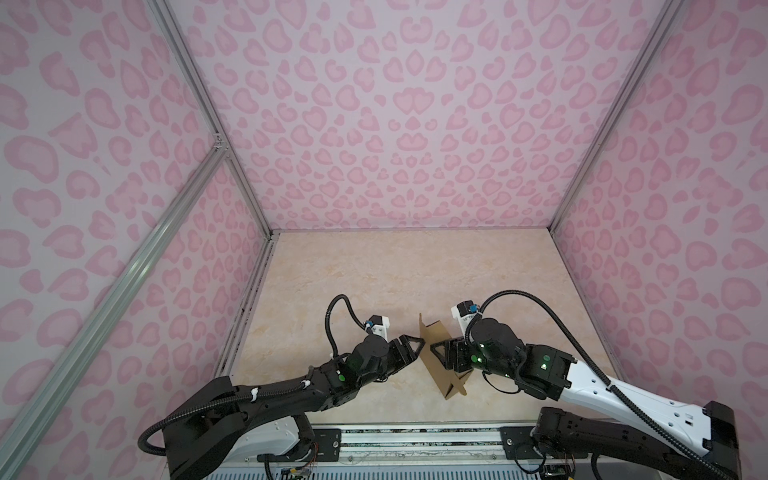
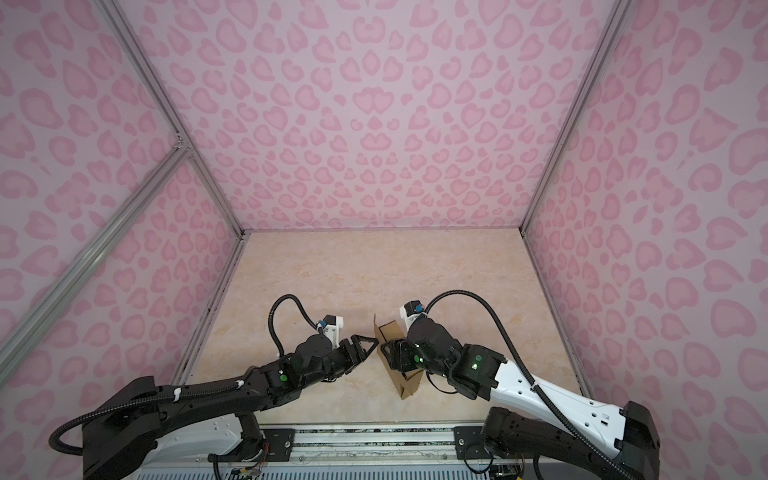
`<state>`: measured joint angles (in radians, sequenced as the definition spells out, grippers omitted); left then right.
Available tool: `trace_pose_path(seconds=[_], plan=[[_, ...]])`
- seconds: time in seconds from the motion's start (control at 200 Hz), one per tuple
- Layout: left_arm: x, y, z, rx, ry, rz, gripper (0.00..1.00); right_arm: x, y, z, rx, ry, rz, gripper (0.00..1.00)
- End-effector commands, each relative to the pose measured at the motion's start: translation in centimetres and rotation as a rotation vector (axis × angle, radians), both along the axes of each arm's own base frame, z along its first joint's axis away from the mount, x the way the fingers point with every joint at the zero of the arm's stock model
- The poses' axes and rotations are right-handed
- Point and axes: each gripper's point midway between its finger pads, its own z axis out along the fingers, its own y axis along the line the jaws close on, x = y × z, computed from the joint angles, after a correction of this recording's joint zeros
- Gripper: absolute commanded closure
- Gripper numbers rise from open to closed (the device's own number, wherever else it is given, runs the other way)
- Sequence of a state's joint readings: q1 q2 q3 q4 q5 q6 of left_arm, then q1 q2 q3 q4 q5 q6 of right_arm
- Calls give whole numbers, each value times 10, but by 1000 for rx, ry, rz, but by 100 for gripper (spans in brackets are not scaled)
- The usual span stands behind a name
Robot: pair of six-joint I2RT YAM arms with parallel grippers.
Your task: Fold the paper box
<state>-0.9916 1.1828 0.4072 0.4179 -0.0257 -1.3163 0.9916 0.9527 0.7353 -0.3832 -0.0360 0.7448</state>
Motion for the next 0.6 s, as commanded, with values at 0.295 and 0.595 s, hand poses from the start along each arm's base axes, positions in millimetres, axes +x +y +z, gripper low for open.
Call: trace_pose_path(seconds=[0.295,0.595], plan=[[0,-4,1,-30,-2,-2,27,3,-7,-1,0,-1,-37,32],[0,-4,-2,-31,4,1,27,6,-16,6,-17,-32,-57,31]])
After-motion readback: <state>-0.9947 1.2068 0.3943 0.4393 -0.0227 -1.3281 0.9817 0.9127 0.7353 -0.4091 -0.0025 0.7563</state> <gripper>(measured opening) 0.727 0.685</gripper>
